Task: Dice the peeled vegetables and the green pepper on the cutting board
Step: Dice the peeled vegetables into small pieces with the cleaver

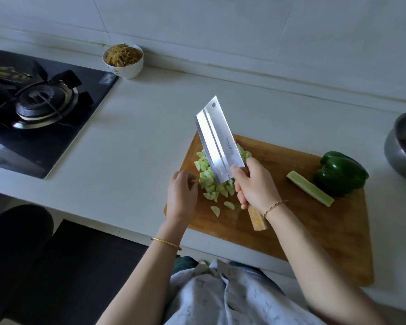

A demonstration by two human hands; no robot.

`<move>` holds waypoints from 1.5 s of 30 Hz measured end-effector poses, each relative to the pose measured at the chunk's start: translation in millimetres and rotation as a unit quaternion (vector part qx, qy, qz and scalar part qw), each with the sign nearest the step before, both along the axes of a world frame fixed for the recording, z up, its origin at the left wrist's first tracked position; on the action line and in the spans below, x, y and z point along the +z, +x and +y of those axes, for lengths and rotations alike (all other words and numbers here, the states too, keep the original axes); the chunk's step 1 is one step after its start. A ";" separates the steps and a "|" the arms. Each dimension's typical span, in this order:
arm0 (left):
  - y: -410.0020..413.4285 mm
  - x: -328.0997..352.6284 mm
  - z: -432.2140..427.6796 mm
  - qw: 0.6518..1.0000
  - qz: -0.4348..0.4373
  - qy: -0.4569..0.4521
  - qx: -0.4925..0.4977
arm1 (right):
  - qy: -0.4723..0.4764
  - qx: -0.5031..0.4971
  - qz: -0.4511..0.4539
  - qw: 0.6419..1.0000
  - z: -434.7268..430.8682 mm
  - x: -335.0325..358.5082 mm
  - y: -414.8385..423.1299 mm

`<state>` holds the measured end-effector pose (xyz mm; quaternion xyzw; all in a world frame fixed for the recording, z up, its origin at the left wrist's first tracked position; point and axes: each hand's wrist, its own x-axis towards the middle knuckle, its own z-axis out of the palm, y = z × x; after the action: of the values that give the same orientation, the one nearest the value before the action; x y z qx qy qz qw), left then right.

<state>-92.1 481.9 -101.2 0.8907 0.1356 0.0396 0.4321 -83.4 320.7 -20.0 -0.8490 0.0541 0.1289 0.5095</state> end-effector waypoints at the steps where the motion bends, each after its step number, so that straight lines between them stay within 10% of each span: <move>1: -1.0 0.4 1.9 1.000 -0.001 0.002 0.002 | 0.000 0.000 -0.009 1.000 -0.9 1.6 0.1; 7: -1.5 24.1 3.2 0.996 -0.046 -0.045 0.066 | -0.008 -0.007 -0.072 0.997 -11.2 8.8 -0.8; 15: 21.9 79.4 -27.5 0.955 -0.281 -0.037 0.090 | -0.274 0.088 -0.210 0.934 -44.8 3.7 -11.7; 23: 46.8 61.7 -92.4 0.944 -0.244 0.147 -0.168 | -0.319 0.130 -0.207 0.916 -68.2 5.9 -10.6; 45: 66.2 24.7 -91.8 0.942 -0.199 0.170 -0.210 | -0.318 0.076 -0.235 0.915 -90.5 -12.1 0.6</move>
<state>-26.0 390.1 -76.5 0.9330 -0.1524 0.1471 0.2910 -82.8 230.2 -32.1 -0.9737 -0.0935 -0.0600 0.1989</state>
